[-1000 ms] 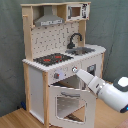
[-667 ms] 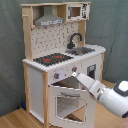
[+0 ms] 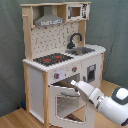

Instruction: Play with the kitchen

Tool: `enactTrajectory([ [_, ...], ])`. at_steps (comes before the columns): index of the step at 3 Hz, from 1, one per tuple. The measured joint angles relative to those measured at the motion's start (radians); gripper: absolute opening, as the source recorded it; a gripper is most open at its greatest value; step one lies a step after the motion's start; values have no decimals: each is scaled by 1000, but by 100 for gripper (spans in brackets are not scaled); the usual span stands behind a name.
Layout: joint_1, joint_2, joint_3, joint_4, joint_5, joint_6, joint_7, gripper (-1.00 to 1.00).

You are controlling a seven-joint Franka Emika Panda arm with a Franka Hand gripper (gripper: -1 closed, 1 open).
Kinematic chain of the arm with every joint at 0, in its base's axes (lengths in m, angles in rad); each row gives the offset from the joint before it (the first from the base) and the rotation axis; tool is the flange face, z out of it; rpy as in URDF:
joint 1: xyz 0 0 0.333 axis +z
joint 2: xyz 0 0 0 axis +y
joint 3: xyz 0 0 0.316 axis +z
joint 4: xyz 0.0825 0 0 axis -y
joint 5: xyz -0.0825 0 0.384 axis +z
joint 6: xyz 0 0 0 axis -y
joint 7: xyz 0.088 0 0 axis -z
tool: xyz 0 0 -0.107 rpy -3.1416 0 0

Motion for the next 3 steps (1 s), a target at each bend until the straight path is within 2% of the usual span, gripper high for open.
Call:
enactTrajectory([
  [2, -34, 0, 87, 0, 0, 19, 200, 100],
  [3, -45, 0, 114, -1, 1, 25, 300, 100],
])
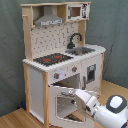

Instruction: Play with the kitchen

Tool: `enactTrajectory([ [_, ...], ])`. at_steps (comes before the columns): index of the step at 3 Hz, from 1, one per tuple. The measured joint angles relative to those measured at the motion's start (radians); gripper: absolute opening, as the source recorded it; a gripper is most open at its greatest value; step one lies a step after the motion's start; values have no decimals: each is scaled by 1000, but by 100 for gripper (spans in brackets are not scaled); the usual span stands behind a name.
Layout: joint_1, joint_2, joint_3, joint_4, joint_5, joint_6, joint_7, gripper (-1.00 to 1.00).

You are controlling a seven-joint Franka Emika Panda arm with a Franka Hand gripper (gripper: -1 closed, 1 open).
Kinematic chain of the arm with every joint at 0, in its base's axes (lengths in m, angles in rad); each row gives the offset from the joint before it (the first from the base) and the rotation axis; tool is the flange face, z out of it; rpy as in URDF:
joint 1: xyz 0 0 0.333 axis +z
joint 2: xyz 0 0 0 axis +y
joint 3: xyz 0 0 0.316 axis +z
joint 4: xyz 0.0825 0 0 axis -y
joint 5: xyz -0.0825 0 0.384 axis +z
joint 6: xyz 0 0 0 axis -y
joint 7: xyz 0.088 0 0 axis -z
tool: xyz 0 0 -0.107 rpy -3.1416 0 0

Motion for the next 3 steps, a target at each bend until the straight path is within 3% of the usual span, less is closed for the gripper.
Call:
enactTrajectory([
  [2, 10, 10, 38, -56, 15, 1, 203, 100],
  [3, 37, 10, 58, -122, 48, 7, 269, 100],
])
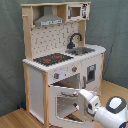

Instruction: Play with the kitchen

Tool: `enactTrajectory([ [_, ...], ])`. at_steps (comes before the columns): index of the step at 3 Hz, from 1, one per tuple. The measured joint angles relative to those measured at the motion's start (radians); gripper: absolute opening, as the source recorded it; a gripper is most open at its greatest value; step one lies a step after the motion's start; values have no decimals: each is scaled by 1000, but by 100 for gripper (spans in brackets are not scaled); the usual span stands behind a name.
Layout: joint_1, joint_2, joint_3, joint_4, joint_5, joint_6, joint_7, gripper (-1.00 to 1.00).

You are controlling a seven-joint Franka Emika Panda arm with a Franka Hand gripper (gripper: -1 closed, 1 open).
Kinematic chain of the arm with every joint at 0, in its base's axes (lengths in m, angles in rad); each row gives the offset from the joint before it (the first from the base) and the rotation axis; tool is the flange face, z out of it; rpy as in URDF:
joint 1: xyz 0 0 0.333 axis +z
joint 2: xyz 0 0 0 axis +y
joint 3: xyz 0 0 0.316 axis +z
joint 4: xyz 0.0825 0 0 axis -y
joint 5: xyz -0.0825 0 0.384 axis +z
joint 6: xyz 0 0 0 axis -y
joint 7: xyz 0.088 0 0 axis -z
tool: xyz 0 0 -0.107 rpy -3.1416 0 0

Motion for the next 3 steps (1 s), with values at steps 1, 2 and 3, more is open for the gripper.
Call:
enactTrajectory([
  [1, 34, 1, 0, -85, 35, 14, 19, 100],
  [2, 74, 2, 4, -164, 80, 23, 20, 100],
  [3, 106, 11, 38, -228, 145, 23, 20, 100],
])
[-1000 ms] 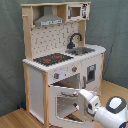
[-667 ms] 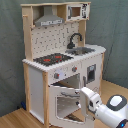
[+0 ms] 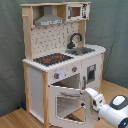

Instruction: Play with the kitchen

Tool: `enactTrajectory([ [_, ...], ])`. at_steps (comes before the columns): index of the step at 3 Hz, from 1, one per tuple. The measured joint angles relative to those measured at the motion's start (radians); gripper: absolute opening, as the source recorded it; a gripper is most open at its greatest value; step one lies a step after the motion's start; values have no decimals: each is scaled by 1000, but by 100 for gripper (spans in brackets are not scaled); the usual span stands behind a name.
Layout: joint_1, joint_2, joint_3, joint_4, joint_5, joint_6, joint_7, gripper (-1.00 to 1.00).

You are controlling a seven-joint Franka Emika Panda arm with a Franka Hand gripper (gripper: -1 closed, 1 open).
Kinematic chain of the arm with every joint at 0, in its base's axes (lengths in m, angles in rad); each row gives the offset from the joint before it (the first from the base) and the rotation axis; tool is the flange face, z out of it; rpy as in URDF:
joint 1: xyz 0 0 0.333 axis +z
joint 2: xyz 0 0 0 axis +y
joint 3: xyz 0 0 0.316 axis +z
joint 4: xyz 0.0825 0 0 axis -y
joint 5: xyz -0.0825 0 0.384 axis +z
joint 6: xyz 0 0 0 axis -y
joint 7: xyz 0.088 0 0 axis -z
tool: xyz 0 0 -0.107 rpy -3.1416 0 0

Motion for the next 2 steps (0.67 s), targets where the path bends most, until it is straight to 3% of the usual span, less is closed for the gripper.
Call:
enactTrajectory([
  [1, 21, 3, 33, -60, 70, 0, -2, 100],
  [2, 33, 53, 59, -121, 130, -8, -7, 100],
])
